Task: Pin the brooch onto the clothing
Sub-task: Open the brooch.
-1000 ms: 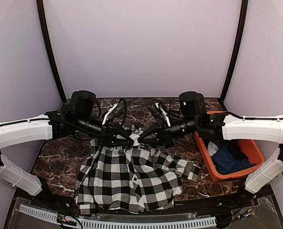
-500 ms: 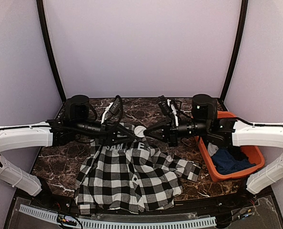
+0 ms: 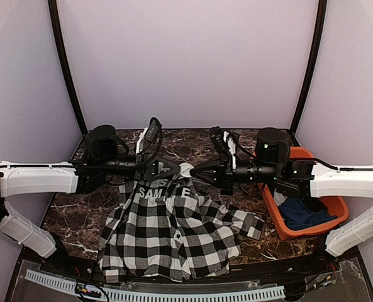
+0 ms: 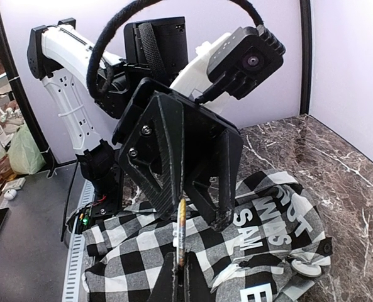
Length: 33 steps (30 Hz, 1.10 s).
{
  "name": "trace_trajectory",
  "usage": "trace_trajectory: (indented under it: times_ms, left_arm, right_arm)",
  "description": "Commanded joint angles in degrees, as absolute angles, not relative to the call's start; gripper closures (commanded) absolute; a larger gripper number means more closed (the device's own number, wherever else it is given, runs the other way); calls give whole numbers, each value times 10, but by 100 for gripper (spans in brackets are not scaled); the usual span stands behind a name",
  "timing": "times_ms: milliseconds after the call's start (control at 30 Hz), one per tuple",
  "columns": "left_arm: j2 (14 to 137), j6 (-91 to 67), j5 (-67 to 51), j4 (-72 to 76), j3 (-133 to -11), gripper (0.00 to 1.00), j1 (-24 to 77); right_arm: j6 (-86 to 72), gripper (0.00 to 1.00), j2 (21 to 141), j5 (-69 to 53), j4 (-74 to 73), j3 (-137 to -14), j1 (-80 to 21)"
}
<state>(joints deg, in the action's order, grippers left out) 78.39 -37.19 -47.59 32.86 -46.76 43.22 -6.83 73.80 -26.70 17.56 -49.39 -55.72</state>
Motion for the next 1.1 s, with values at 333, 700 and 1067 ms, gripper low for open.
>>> trace_trajectory:
  times_ms: [333, 700, 1067]
  left_arm:
    - [799, -415, -502, 378, -474, 63, 432]
    - [803, -397, -501, 355, -482, 70, 435]
    - [804, -384, -492, 336, -490, 72, 435]
  right_arm:
    - [-40, 100, 727, -196, 186, -495, -580]
    - [-42, 100, 734, -186, 174, -512, -584]
    - [-51, 100, 744, -177, 166, -526, -591]
